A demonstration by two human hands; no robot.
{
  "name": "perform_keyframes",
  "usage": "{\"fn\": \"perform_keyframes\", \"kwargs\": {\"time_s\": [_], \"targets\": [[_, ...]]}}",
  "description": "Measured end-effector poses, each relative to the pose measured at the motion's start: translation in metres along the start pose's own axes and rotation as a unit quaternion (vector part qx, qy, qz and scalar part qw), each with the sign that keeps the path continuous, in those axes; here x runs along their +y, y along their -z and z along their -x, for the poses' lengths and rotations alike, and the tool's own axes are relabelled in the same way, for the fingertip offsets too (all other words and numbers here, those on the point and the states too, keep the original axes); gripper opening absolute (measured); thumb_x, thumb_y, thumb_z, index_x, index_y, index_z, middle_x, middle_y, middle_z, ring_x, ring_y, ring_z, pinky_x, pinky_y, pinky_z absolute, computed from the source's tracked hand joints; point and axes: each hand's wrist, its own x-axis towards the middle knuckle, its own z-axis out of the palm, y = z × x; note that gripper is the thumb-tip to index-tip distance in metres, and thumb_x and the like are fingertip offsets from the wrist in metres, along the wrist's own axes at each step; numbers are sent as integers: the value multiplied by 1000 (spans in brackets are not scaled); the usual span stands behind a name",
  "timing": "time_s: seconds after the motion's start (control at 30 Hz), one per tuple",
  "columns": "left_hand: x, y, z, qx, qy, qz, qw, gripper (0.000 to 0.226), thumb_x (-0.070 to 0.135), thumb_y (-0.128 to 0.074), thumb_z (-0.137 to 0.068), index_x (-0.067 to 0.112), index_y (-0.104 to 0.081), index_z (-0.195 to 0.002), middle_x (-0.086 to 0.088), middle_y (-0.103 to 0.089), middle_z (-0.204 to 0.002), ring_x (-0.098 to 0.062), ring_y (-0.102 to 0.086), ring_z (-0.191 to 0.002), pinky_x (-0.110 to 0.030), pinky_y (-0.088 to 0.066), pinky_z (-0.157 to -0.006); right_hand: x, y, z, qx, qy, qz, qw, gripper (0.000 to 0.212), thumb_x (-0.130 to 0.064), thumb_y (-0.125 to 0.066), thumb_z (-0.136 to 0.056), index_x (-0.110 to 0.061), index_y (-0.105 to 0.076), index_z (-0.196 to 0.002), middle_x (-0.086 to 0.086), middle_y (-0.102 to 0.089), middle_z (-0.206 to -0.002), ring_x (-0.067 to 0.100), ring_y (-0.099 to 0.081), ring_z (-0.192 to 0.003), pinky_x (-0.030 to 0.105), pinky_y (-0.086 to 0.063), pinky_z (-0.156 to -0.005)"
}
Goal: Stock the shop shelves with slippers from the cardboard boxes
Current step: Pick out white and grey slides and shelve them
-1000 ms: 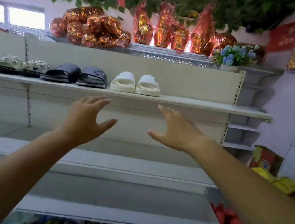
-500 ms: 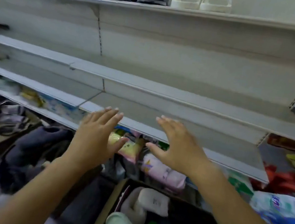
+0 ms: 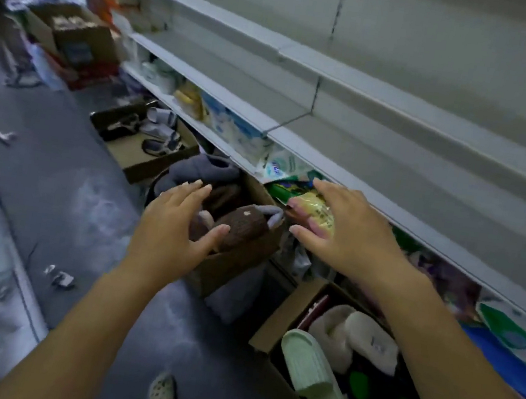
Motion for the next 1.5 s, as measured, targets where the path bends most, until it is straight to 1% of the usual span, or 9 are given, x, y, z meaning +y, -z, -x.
{"fn": "perform_keyframes", "kwargs": {"time_s": [0.2,0.33,0.43,0.57,0.77,0.93,1.1,1.37,1.5], "targets": [[-129,51,-30,45,58,-35,997,78,67,-52,-88,14,-52,-146,-6,-51,-150,-24,-44,-140,-46,-37,-115,-114,-51,-109,-34,81,-40,995,85,-64,-66,-86,-25,-34,-155,-6,-43,-154,16,-35,-142,38,-36,-116],[-210,97,-50,67,102,-66,990,84,74,-43,-87,16,-51,-147,-6,-49,-153,-26,-41,-142,-43,-31,-118,-181,-75,-186,-50,114,-63,990,88,-68,-64,-85,-30,-31,-157,-9,-39,-157,14,-34,-144,36,-35,-117],[-261,129,-64,74,136,-80,985,84,73,-43,-87,18,-47,-150,-4,-45,-156,-25,-37,-146,-48,-28,-122,-223,-85,-240,-59,143,-73,985,89,-68,-63,-86,-29,-28,-158,-8,-37,-159,14,-32,-146,37,-35,-116],[-313,146,-79,71,174,-95,978,81,73,-45,-88,21,-46,-151,-3,-45,-156,-23,-36,-146,-53,-30,-120,-269,-108,-291,-59,165,-74,982,88,-66,-65,-87,-27,-31,-157,-6,-40,-157,14,-34,-144,34,-35,-112],[-366,134,-99,47,225,-95,969,80,69,-47,-89,20,-43,-152,-3,-42,-157,-22,-34,-147,-52,-28,-121,-287,-169,-364,-96,144,-130,976,90,-73,-65,-82,-33,-33,-156,-10,-42,-156,11,-36,-143,37,-39,-112],[-414,126,-136,28,259,-118,958,82,71,-45,-89,18,-45,-151,-5,-43,-157,-24,-34,-147,-47,-26,-123,-299,-207,-444,-123,145,-145,971,90,-71,-66,-82,-28,-35,-155,-7,-44,-155,15,-40,-142,40,-43,-111],[-458,120,-188,17,282,-122,952,85,75,-37,-88,20,-43,-153,-3,-40,-159,-24,-32,-149,-46,-25,-123,-318,-233,-525,-150,165,-151,963,89,-66,-68,-84,-22,-36,-156,-4,-44,-155,15,-42,-140,38,-42,-109],[-552,118,-259,-6,312,-94,946,73,62,-49,-96,24,-37,-156,1,-33,-163,-20,-24,-153,-46,-19,-125,-368,-296,-631,-171,147,-168,960,87,-66,-69,-83,-28,-37,-154,-6,-42,-156,18,-38,-144,46,-42,-113],[-618,119,-297,-43,285,-87,954,70,58,-51,-98,23,-36,-156,-1,-33,-164,-22,-25,-152,-49,-21,-124,-393,-330,-669,-153,122,-155,969,87,-67,-67,-82,-27,-37,-153,-4,-44,-155,18,-40,-143,46,-43,-112]]}}
